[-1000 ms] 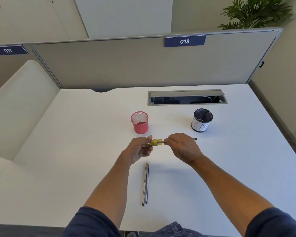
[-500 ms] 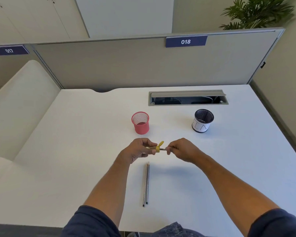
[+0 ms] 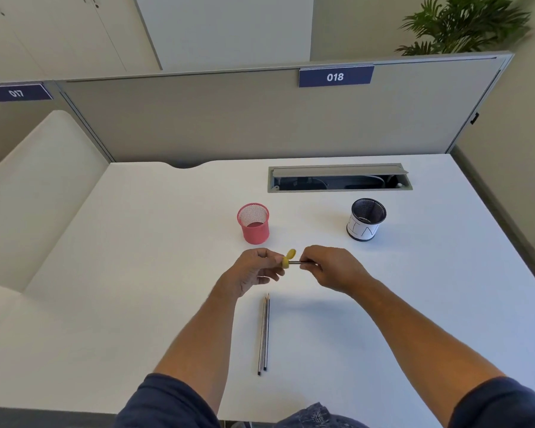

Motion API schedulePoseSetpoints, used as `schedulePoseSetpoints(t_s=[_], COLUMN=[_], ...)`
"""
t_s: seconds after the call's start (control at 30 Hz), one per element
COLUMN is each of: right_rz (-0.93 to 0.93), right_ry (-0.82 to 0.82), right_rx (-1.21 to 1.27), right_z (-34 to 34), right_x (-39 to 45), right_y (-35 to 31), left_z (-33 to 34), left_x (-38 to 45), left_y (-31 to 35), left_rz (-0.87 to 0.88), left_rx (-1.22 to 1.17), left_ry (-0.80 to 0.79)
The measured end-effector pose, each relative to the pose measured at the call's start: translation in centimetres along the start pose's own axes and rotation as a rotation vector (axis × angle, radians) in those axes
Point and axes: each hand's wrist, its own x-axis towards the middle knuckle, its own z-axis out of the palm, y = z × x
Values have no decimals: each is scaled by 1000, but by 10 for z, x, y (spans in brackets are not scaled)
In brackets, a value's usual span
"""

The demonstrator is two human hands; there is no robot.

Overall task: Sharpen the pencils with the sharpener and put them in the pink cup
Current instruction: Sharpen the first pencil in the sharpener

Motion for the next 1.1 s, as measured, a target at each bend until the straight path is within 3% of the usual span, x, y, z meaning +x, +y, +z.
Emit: schedulePoseSetpoints(t_s=[0.13, 0.3, 0.4, 0.6, 0.93, 1.1], right_rz=[-248, -260, -156, 214, 460, 449], right_ry=[291, 365, 278, -156, -471, -435], right_rx=[-246, -250, -185, 76, 572, 587], right_z=[5, 7, 7, 4, -10, -11], right_x=[-1, -1, -3, 4, 8, 8], right_y=[-3, -7, -8, -8, -4, -5], left_z=[3, 4, 2, -3, 0, 5], left_x=[2, 4, 1, 0, 1, 0], left_y=[-1, 0, -2, -7, -5, 0], left_rz=[-26, -48, -15, 6, 92, 70], left_rx=[-126, -200, -145, -5, 152, 164], left_ry=[32, 18, -28, -76, -54, -28])
